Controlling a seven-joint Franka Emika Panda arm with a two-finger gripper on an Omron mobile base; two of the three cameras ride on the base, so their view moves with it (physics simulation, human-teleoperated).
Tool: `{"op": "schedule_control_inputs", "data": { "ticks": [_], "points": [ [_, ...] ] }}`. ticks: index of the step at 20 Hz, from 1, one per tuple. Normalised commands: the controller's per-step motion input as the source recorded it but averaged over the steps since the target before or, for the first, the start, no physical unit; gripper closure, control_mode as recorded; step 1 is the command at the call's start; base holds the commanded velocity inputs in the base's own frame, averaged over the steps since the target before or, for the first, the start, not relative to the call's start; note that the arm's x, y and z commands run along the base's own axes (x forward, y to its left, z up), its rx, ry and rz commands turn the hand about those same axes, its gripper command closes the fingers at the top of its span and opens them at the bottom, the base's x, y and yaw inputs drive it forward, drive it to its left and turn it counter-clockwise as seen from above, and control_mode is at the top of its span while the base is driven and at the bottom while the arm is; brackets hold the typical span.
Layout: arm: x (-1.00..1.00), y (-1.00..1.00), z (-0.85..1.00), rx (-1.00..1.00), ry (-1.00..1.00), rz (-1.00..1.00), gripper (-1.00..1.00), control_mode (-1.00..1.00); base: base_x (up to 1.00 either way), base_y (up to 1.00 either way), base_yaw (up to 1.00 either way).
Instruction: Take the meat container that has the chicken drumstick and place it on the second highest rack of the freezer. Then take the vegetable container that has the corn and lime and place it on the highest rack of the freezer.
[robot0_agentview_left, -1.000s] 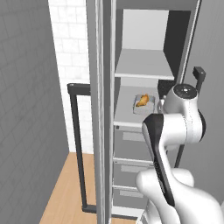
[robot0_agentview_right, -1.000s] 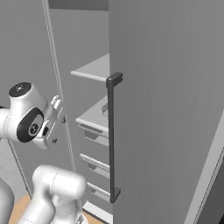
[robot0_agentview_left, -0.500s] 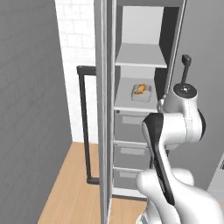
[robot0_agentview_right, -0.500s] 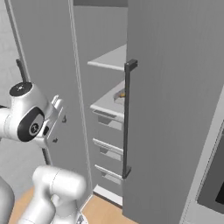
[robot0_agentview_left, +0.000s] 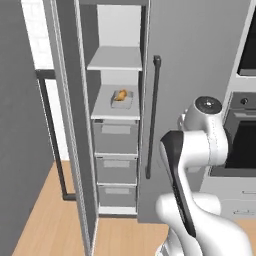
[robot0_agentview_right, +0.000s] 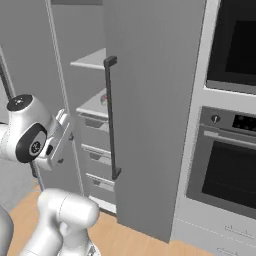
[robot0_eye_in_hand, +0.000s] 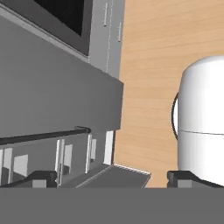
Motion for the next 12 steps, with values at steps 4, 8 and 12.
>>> {"op": "schedule_control_inputs", "data": {
  "ticks": [4, 8, 12],
  "points": [
    [0.00, 0.00, 0.00, 0.00, 0.00, 0.00, -1.00, 1.00, 0.00, -0.99, -0.19],
    [0.00, 0.00, 0.00, 0.00, 0.00, 0.00, -1.00, 1.00, 0.00, -0.99, -0.15],
    [0.00, 0.00, 0.00, 0.00, 0.00, 0.00, -1.00, 1.00, 0.00, -0.98, -0.09]
  ]
}}
